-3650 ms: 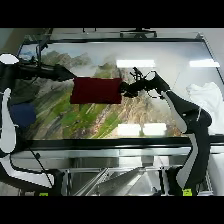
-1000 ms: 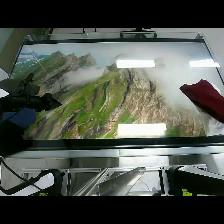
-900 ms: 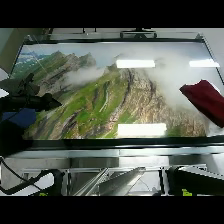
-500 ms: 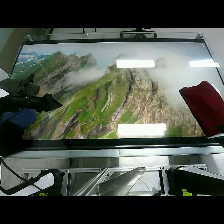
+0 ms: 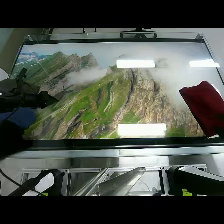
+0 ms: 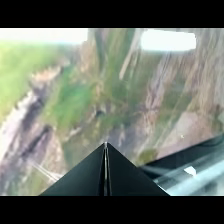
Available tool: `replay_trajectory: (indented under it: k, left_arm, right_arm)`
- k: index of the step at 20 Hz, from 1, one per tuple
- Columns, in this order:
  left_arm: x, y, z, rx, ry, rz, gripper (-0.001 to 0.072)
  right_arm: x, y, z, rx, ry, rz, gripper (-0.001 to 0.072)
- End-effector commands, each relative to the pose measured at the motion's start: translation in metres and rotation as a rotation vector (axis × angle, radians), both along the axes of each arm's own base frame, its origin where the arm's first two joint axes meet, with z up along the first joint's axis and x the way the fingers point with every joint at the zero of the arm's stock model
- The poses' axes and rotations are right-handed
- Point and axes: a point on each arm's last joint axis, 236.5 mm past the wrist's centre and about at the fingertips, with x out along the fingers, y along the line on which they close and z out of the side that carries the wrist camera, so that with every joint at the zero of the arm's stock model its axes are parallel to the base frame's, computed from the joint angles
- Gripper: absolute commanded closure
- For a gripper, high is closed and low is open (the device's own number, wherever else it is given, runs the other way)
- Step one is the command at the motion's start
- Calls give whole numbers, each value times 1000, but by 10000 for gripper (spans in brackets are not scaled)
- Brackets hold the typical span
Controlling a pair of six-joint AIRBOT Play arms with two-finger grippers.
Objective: Fold the shirts.
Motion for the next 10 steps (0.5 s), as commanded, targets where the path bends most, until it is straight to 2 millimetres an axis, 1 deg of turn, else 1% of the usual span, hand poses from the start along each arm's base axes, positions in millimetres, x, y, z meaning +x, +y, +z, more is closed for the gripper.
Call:
replay_trajectory:
  k: [1,3,4,5,6,8,10]
  left_arm:
    - [-9,-3,30,25,-85,-5,701]
    - [-28,-16,45,-2,-91,-49,684]
    - [-37,-24,50,-25,-100,-59,684]
    - [-44,-30,54,-53,-113,-56,684]
    - [-52,-38,54,-85,-118,-53,684]
    - [-68,-49,46,-130,-96,-57,683]
    - [-80,-53,34,-145,-66,-56,684]
  right_arm:
    - [51,45,78,34,-396,84,-5]
    - [66,93,107,60,-541,173,-5]
    - [69,123,120,85,-603,229,-4]
    - [68,152,128,117,-641,281,-3]
    - [64,183,130,151,-654,343,-3]
    - [58,232,117,175,-628,429,-2]
    - [57,263,100,172,-600,468,-2]
